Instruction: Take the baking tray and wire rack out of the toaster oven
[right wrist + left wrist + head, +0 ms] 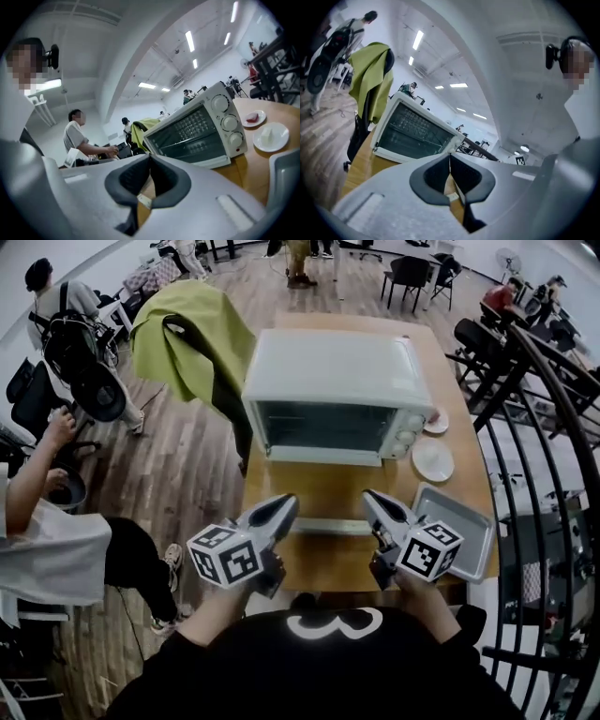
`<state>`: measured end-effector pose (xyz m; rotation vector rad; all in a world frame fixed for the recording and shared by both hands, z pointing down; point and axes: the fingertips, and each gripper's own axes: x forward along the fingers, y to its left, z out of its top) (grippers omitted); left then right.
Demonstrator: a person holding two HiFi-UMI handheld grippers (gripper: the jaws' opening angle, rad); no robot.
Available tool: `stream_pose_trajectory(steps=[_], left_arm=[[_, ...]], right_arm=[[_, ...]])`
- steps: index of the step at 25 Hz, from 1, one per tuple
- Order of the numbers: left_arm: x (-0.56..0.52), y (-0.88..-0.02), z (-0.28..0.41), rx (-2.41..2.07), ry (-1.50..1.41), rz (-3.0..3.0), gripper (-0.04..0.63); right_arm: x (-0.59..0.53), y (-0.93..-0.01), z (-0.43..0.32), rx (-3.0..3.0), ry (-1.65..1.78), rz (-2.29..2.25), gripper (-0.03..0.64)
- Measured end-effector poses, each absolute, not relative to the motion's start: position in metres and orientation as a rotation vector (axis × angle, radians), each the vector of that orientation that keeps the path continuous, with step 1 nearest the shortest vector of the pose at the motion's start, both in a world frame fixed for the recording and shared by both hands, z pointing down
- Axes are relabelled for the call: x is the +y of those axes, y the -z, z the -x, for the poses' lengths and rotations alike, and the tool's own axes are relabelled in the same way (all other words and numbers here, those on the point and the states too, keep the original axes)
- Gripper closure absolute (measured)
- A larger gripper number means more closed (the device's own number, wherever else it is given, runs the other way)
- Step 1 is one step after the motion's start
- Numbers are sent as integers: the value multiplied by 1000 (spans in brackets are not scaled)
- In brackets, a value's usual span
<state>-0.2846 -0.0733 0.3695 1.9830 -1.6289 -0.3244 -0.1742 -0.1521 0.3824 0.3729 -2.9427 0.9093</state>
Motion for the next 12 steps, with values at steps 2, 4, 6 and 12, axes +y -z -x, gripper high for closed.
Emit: stream_pose_trajectory(steps=[2,4,6,12], left_arm=[[-93,-369,302,-1564,473,-1926,583],[-112,-366,317,-1487,634,-1876,581],[-128,-365,329,-1422,757,-1830,580],[-175,-377,368,-1263,1069,-1628,495]], right_arm=[[-174,-378,185,-2963,-1036,-398,614],[-192,-375,196,-2979,-1067,-422,614],[-208,-373,206,-2995,-1096,-446,614],[-256,-380,231,-3003,-1364,-496,600]])
